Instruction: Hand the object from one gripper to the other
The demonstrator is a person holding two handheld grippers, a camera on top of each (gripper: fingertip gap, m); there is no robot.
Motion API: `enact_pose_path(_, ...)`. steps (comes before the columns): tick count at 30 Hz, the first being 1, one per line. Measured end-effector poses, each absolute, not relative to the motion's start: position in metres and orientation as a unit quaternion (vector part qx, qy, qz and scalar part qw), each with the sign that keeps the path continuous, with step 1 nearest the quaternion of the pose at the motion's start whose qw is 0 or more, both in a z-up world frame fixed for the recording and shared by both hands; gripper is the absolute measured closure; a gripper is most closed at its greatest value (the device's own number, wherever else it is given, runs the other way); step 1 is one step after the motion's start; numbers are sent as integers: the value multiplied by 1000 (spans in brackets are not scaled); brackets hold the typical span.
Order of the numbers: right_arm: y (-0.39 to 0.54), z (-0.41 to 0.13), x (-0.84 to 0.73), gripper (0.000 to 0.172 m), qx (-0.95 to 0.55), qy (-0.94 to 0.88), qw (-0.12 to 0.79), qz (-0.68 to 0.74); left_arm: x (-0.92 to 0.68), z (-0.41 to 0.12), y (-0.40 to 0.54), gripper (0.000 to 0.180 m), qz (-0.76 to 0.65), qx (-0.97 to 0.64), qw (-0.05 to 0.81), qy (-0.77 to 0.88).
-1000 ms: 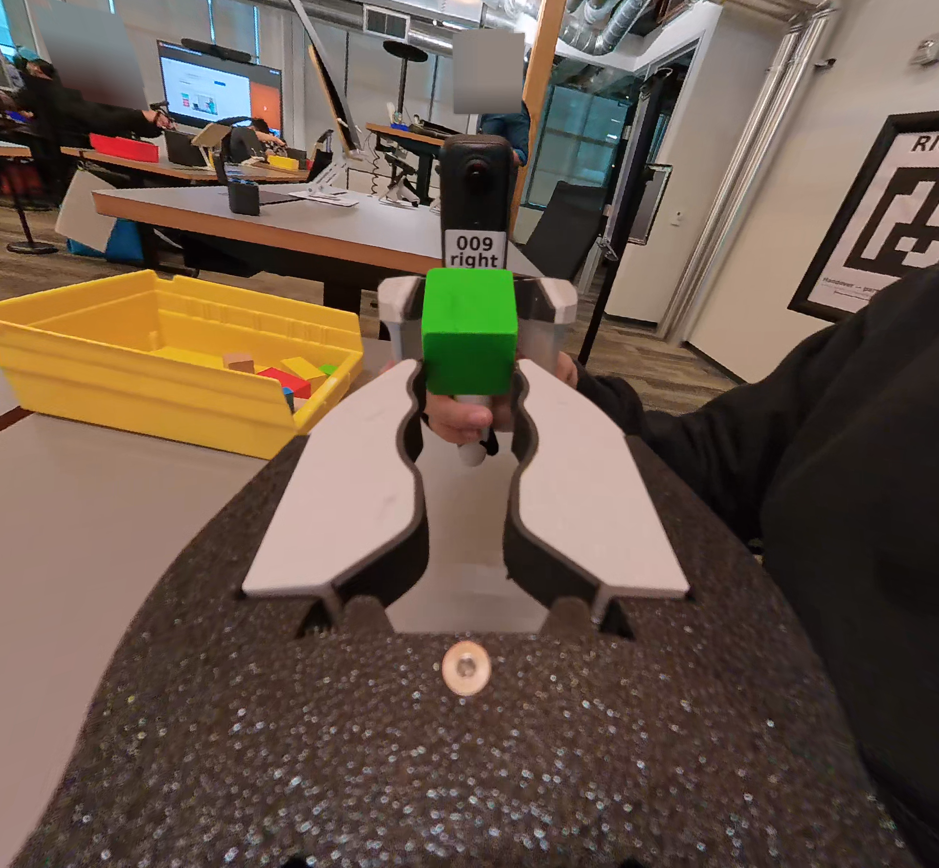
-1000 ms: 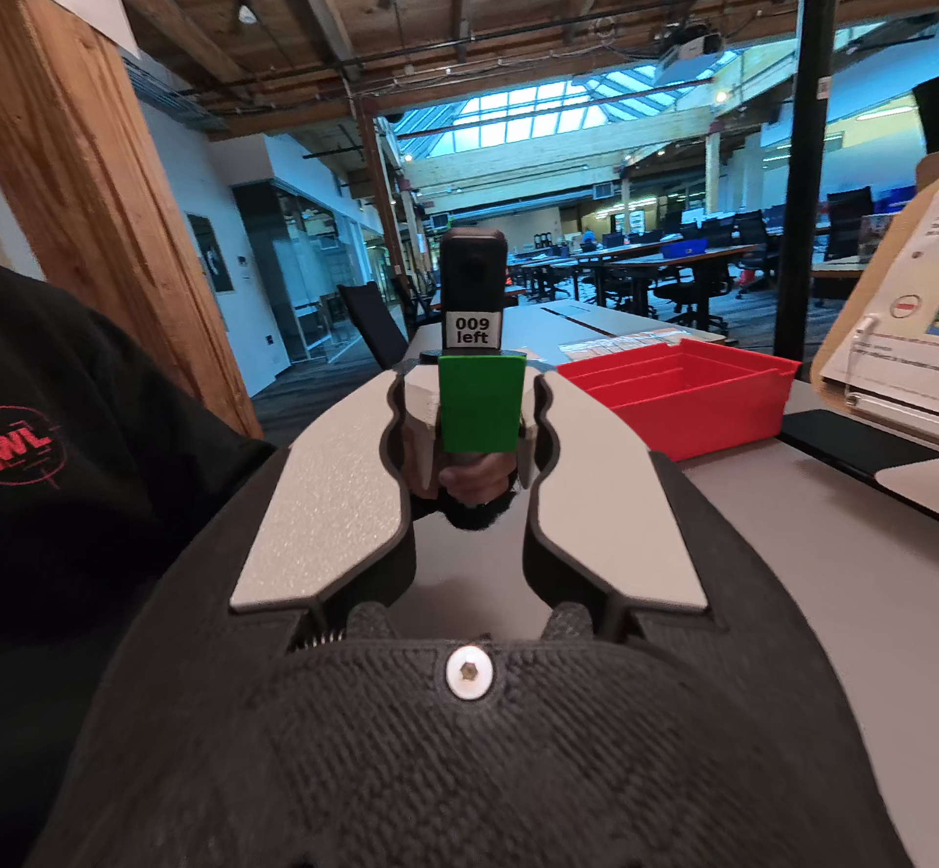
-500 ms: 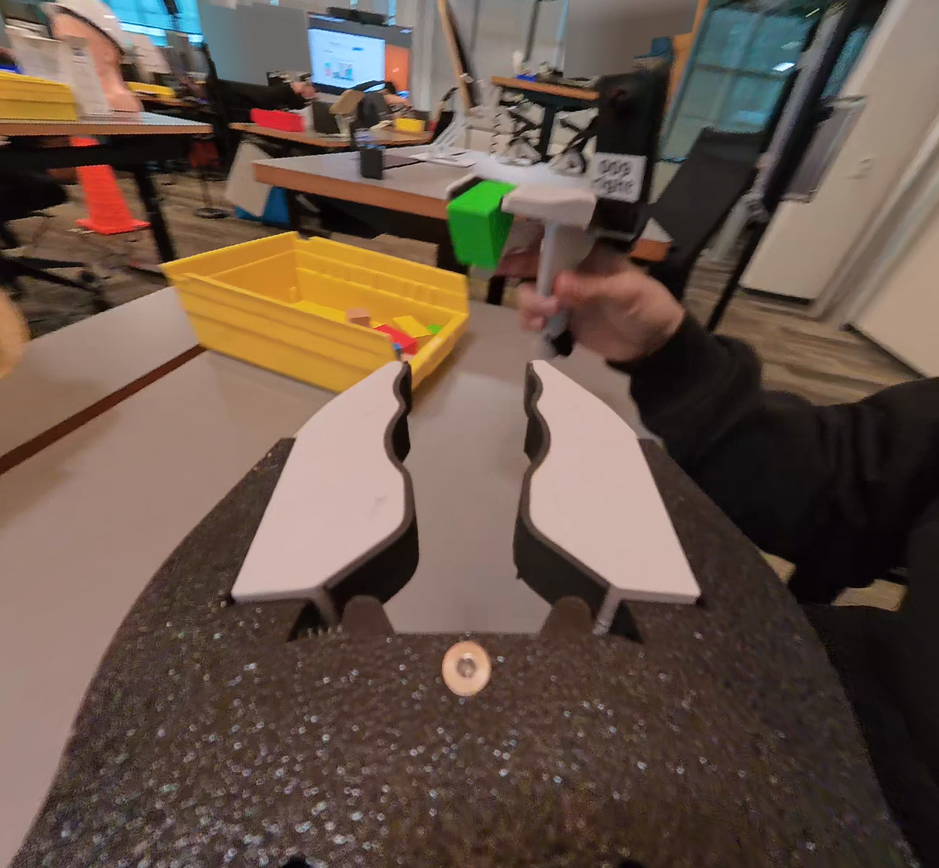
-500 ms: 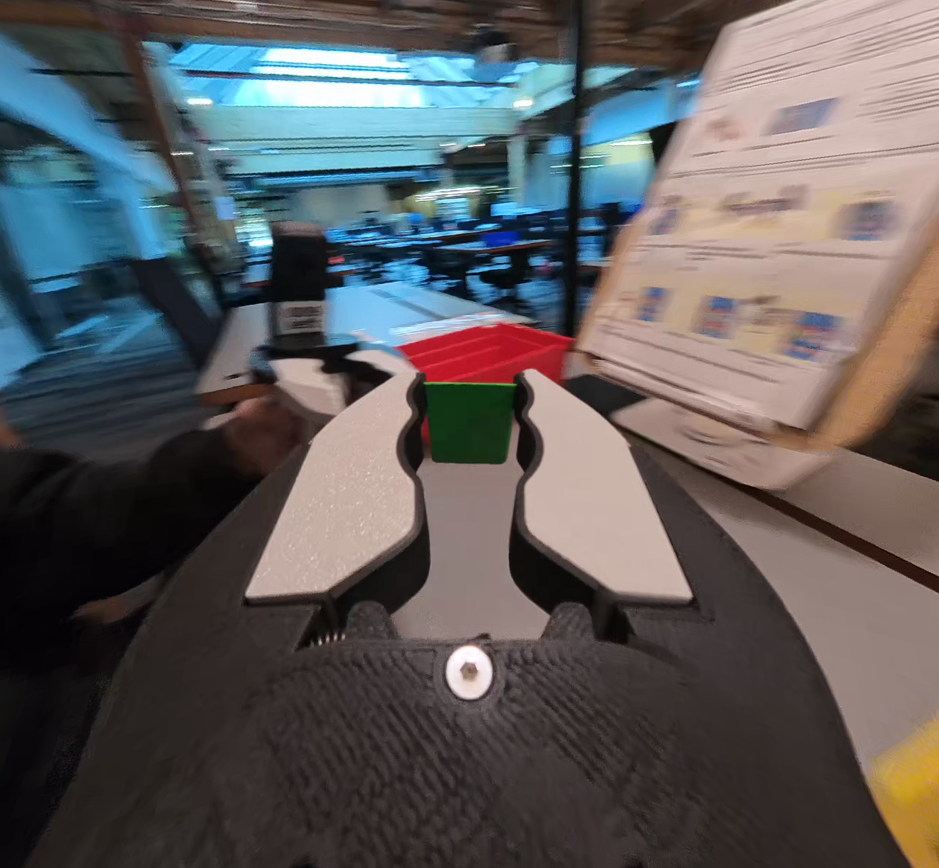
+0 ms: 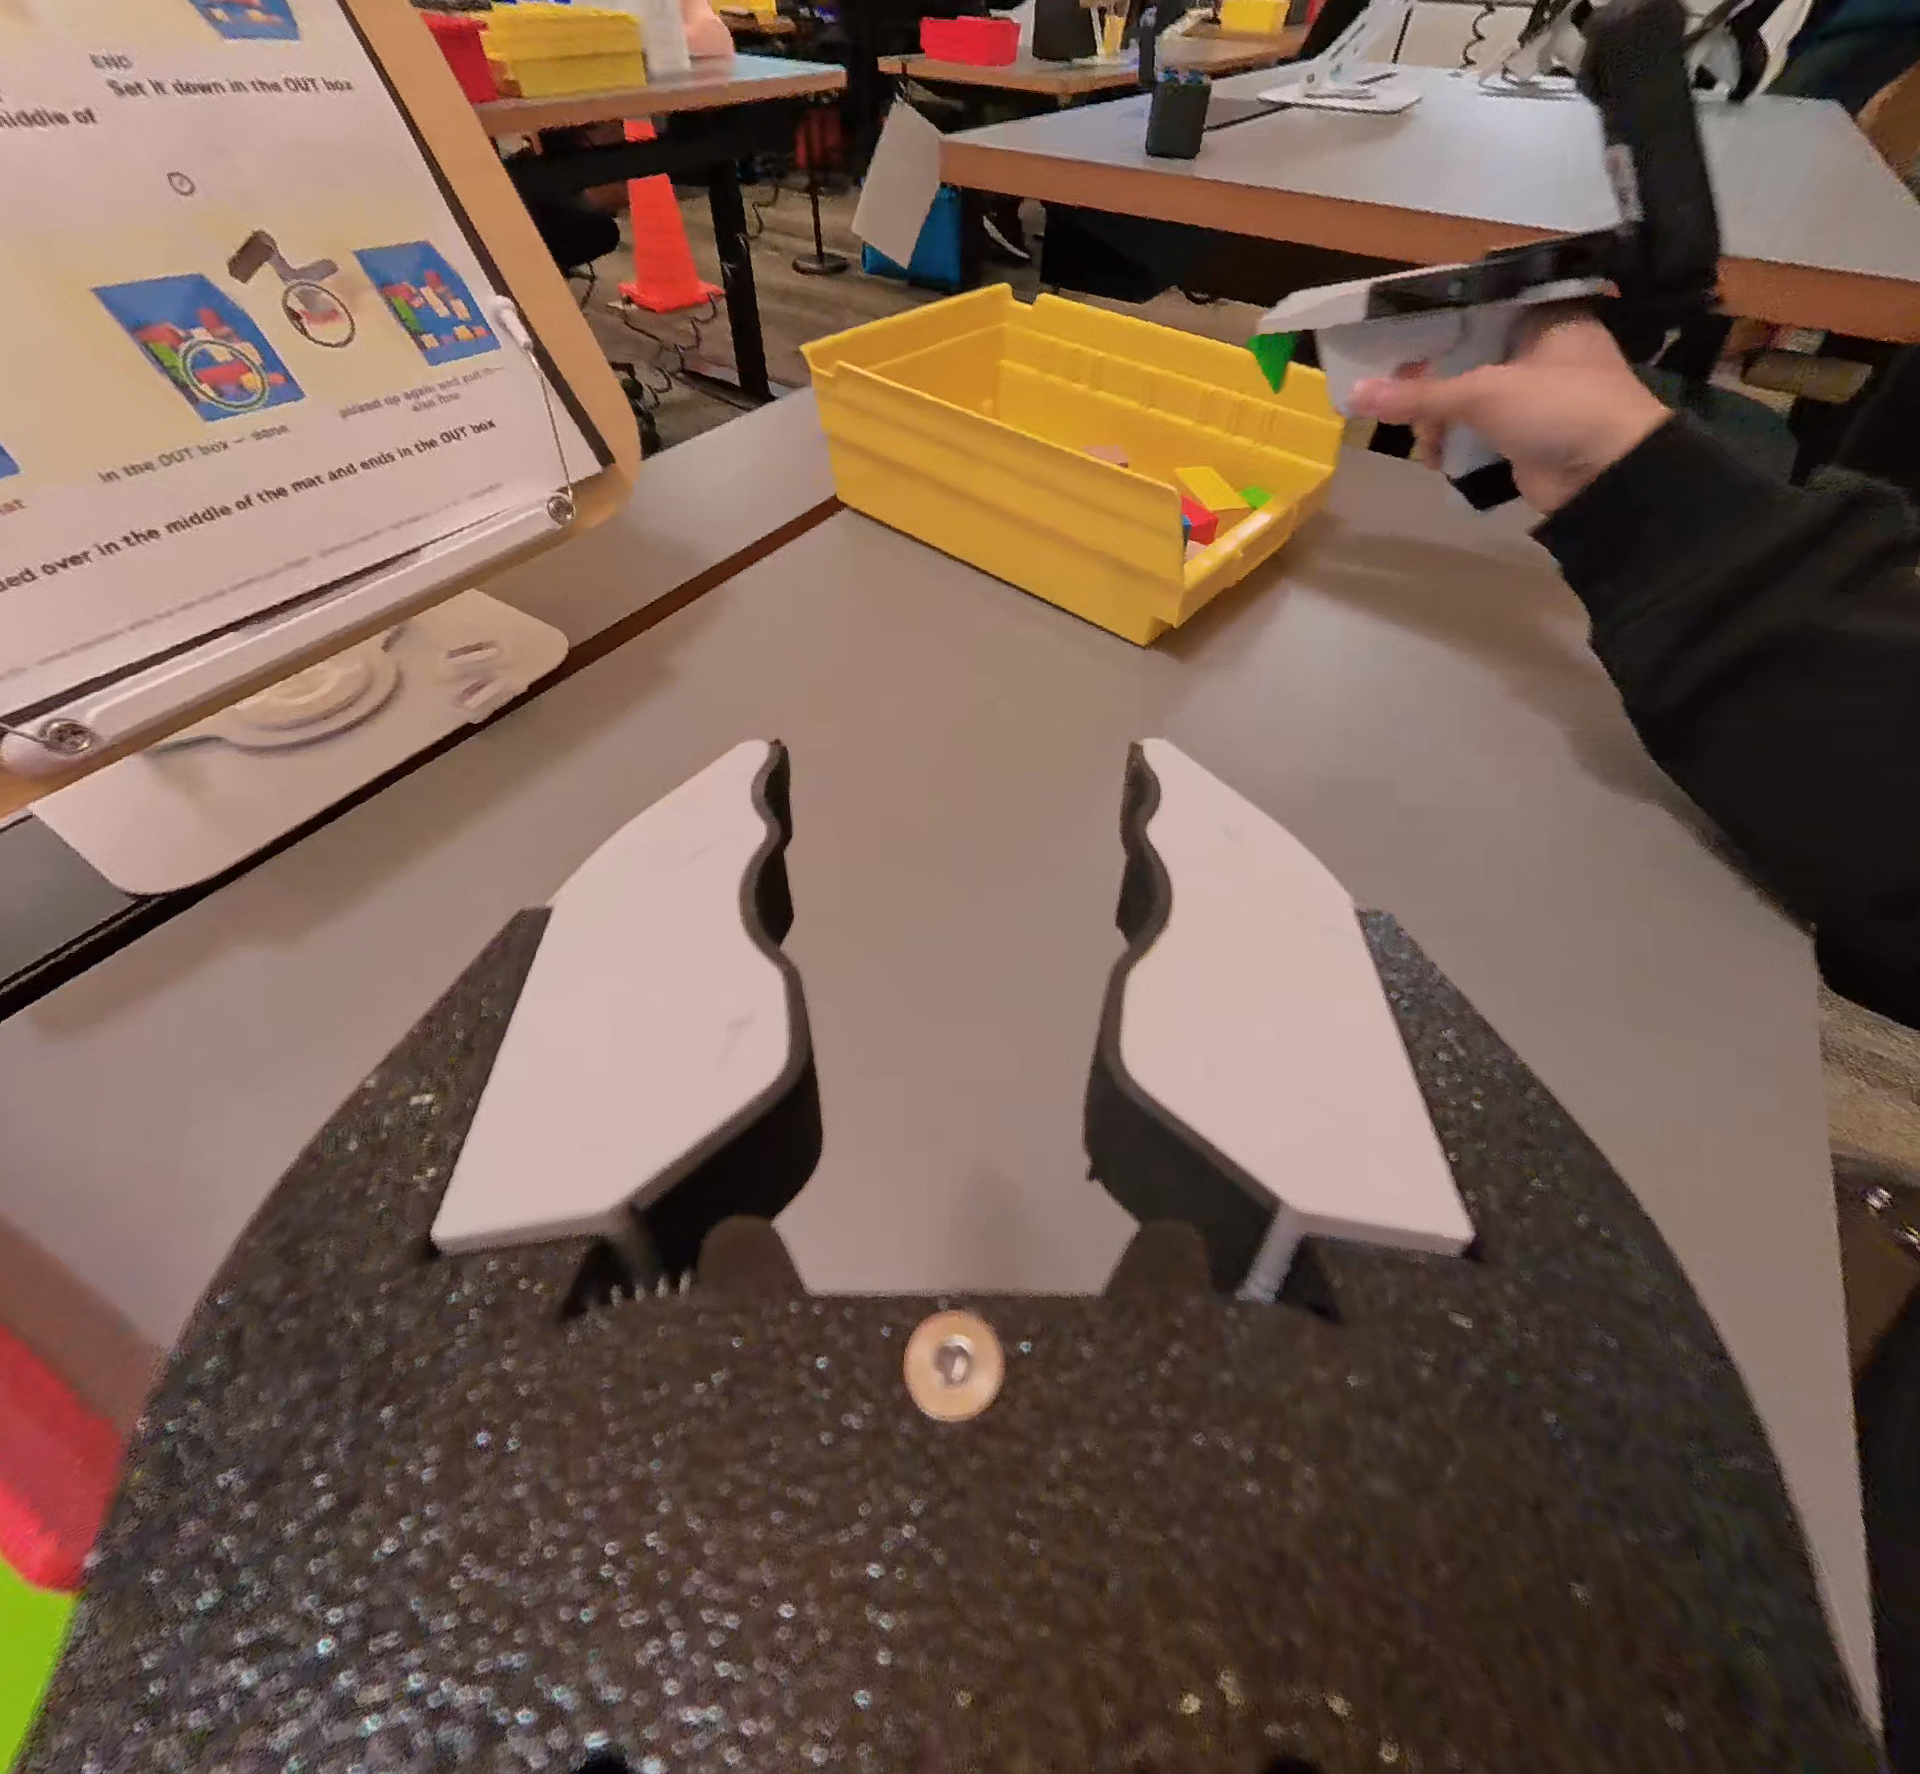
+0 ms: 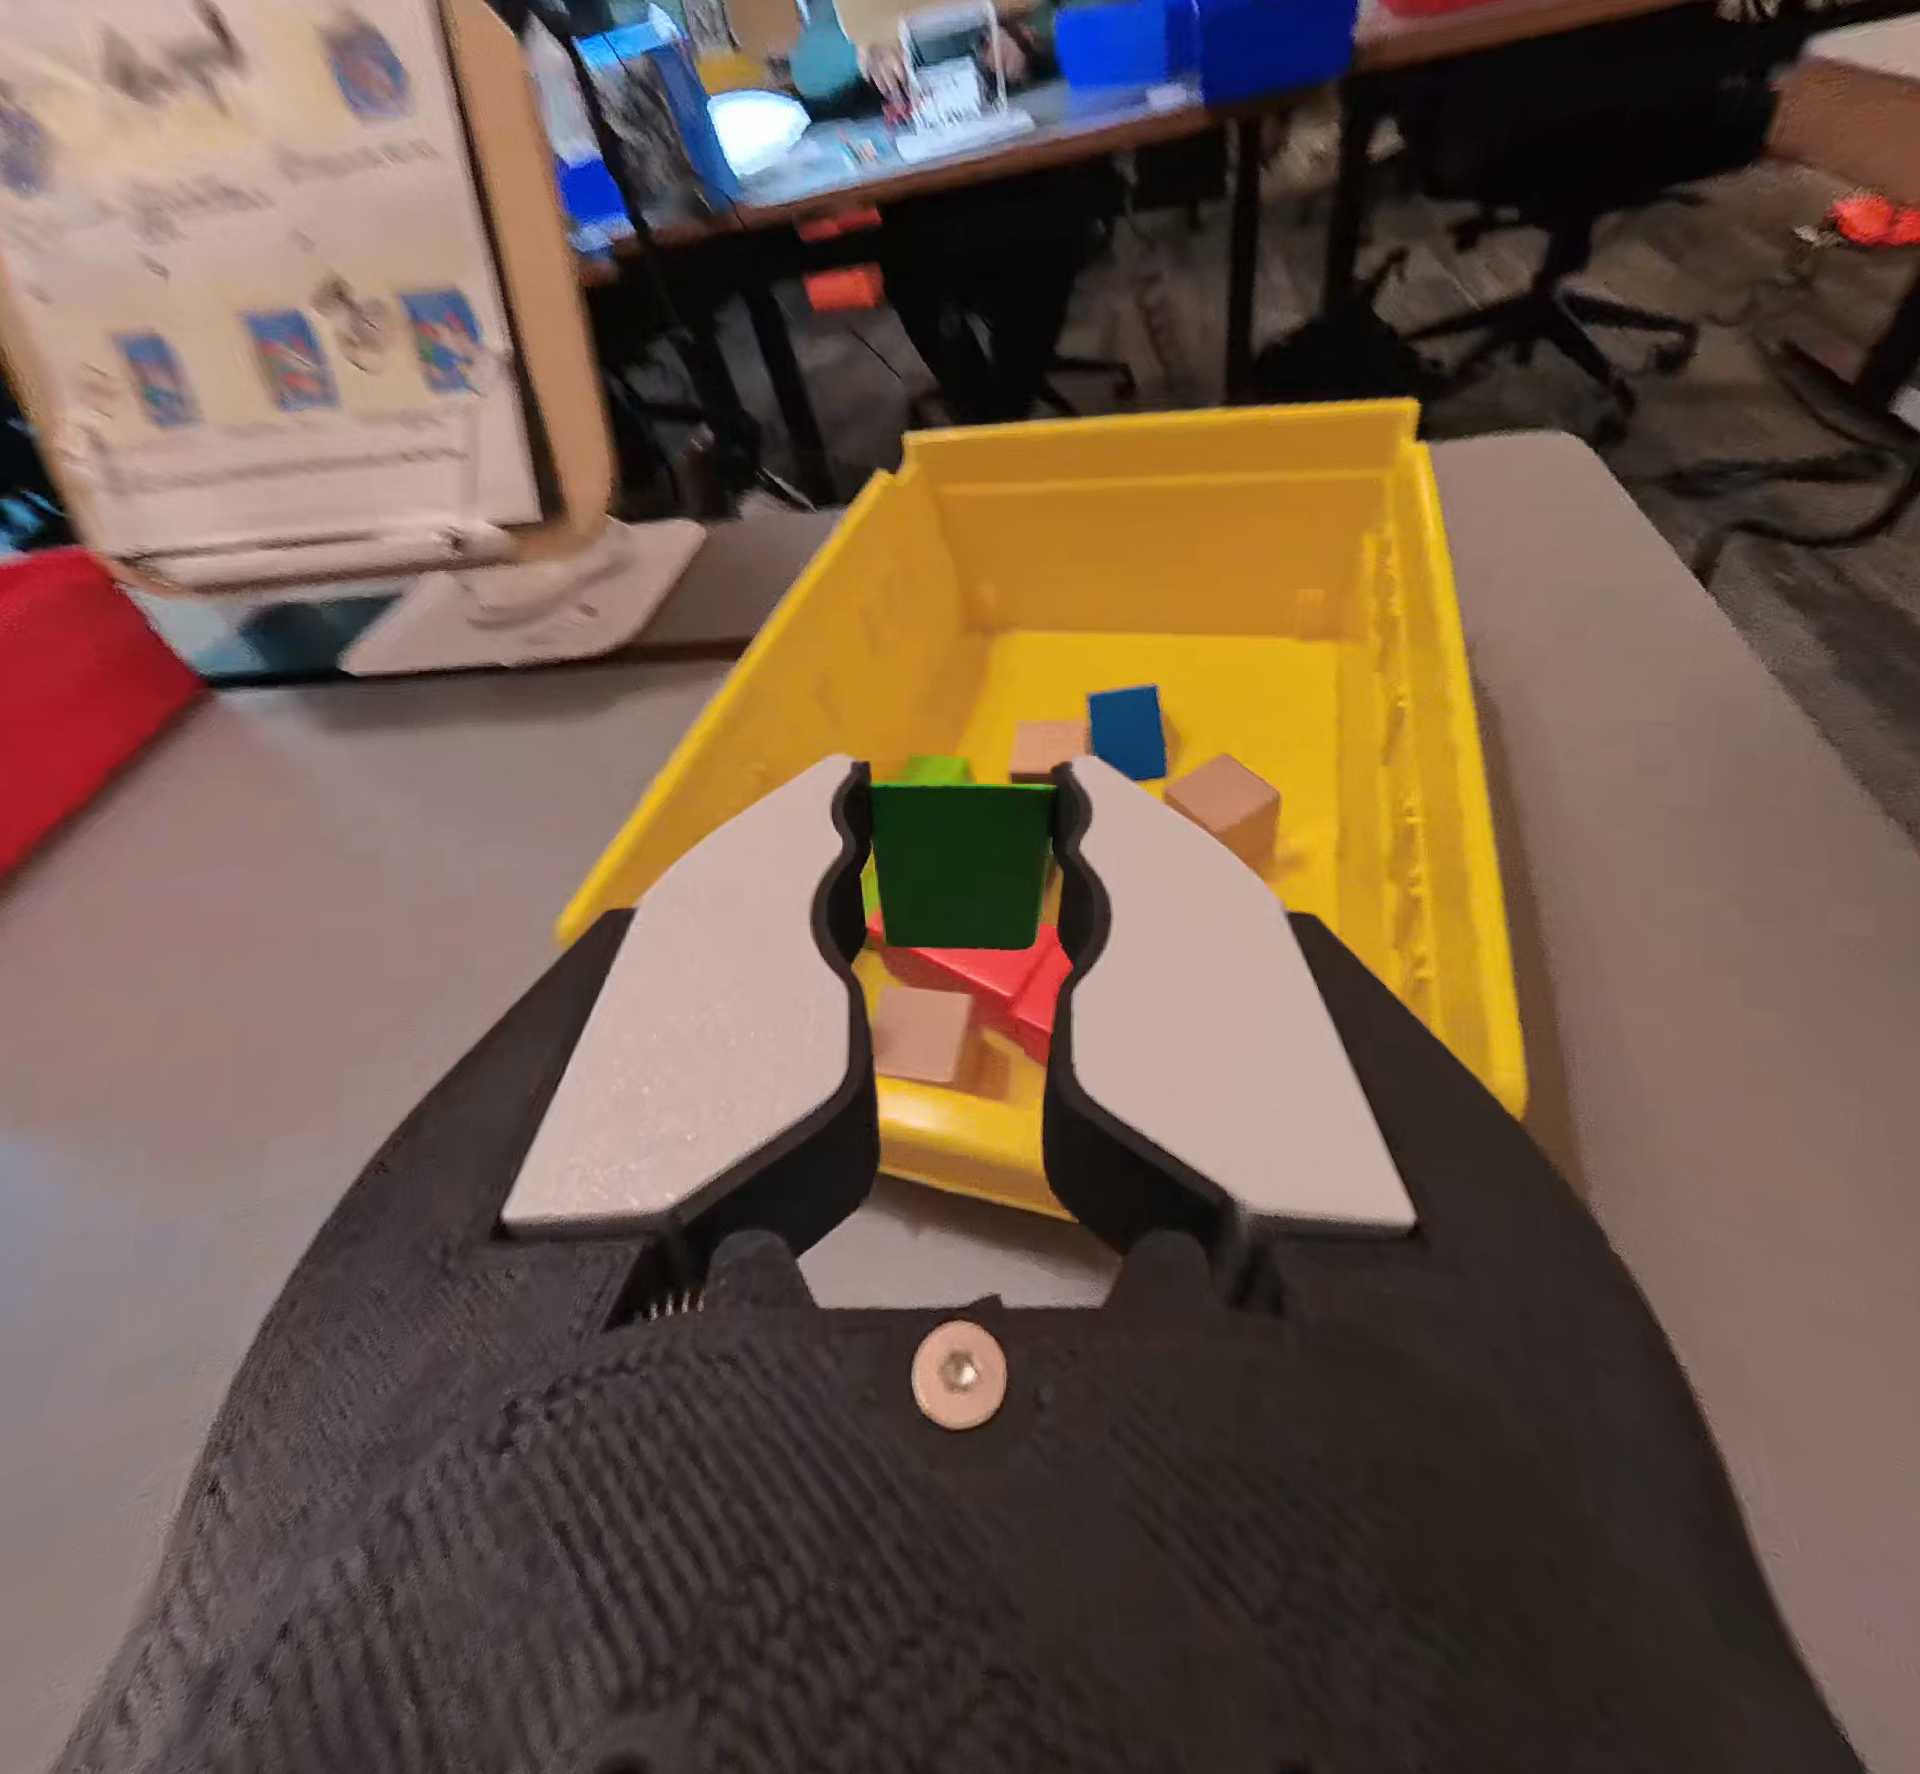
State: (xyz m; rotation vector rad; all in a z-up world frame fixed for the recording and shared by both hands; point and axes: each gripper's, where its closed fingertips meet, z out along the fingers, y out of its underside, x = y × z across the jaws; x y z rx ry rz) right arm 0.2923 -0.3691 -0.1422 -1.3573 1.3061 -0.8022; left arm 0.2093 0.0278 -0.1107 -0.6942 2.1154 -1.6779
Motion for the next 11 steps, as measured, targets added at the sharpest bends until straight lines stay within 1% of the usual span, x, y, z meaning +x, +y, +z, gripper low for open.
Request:
enact_pose_path(6,-390,-174,340,138,-601,612,404,-318,211,-108,55,123,-585,-262,178,747)
enact_pose_path(9,-389,-182,358,138,-608,615,401,-302,212,-105,66,125,-589,-270,178,740)
enact_pose_path(11,-396,-191,362,138,-607,633,377,-299,213,-107,72,125,-589,-278,172,739)
